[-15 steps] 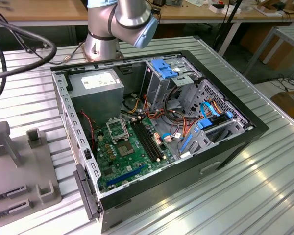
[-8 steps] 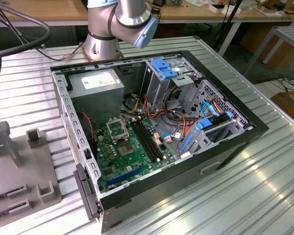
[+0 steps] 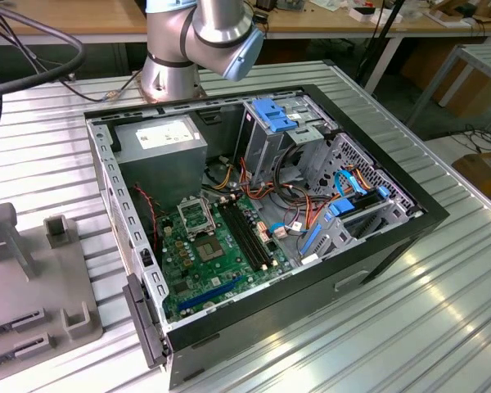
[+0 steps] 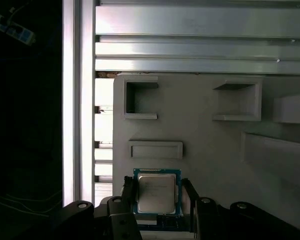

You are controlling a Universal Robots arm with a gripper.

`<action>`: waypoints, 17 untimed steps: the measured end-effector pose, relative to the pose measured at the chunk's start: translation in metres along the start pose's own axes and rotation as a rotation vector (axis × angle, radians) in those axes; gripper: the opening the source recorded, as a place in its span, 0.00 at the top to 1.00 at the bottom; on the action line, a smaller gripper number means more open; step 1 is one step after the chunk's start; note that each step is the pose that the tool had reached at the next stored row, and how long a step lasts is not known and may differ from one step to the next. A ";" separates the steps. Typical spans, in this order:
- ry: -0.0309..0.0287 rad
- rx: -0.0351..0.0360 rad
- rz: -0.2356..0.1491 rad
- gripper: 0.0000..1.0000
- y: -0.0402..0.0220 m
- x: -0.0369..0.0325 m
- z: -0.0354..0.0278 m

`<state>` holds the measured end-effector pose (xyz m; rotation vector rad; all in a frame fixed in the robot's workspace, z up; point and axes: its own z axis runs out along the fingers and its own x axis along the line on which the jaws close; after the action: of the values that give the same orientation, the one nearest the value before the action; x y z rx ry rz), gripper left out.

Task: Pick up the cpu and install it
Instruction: 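Pick up the cpu and move it towards the insertion slot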

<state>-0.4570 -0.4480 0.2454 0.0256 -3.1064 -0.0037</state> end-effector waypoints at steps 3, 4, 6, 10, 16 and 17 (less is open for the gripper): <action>0.0000 -0.0001 0.000 0.53 0.0000 0.0000 -0.0011; 0.0002 0.0001 0.000 0.53 0.0000 0.0001 -0.0017; 0.0000 -0.0001 0.000 0.53 0.0000 0.0001 -0.0028; 0.0000 -0.0001 0.000 0.53 0.0000 0.0002 -0.0060; -0.0001 -0.0002 0.000 0.53 0.0001 0.0004 -0.0101; -0.0002 -0.0002 0.000 0.53 0.0001 0.0003 -0.0104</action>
<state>-0.4570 -0.4480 0.2558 0.0256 -3.1066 -0.0040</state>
